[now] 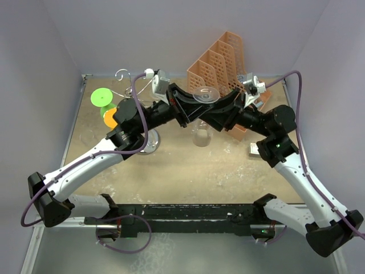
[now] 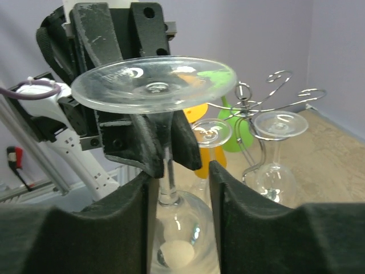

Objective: Place the wine glass upside down on the wine glass rack

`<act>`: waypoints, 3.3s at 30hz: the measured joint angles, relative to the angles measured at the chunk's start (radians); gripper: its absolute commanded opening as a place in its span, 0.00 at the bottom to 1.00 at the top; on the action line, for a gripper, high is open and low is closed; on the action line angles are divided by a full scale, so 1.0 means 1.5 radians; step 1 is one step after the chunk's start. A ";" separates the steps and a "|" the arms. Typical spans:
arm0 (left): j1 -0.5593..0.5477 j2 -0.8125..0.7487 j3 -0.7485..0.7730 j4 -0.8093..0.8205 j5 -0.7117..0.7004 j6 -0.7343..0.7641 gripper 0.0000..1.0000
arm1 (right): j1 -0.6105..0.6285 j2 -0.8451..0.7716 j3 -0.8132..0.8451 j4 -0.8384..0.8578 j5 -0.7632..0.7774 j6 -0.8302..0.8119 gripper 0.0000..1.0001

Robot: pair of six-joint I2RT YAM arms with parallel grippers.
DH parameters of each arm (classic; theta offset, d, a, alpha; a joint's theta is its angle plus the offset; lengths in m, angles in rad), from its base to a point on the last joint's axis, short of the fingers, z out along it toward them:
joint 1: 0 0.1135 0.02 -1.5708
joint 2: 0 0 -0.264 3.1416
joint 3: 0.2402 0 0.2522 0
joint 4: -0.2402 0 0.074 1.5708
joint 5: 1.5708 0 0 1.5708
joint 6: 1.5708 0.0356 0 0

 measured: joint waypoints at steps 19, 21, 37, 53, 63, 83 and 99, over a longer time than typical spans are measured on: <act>0.000 -0.006 -0.008 -0.021 -0.043 -0.005 0.46 | 0.002 0.008 -0.029 0.047 0.019 -0.013 0.00; -0.001 -0.017 -0.012 -0.031 -0.053 0.001 0.49 | 0.002 0.008 -0.035 0.055 0.037 -0.018 0.00; -0.002 -0.246 0.030 -0.331 -0.395 0.089 0.53 | 0.001 0.098 -0.035 0.117 0.193 -0.115 0.00; -0.002 -0.374 0.071 -0.553 -0.615 0.104 0.54 | 0.009 0.404 0.220 0.139 0.192 -0.200 0.00; -0.002 -0.386 0.082 -0.595 -0.654 0.106 0.54 | 0.019 0.617 0.413 0.124 0.112 -0.233 0.00; -0.002 -0.389 0.084 -0.600 -0.672 0.109 0.54 | 0.070 0.789 0.617 0.021 0.045 -0.261 0.00; -0.002 -0.389 0.084 -0.601 -0.677 0.109 0.54 | 0.070 0.821 0.633 0.030 -0.024 -0.261 0.00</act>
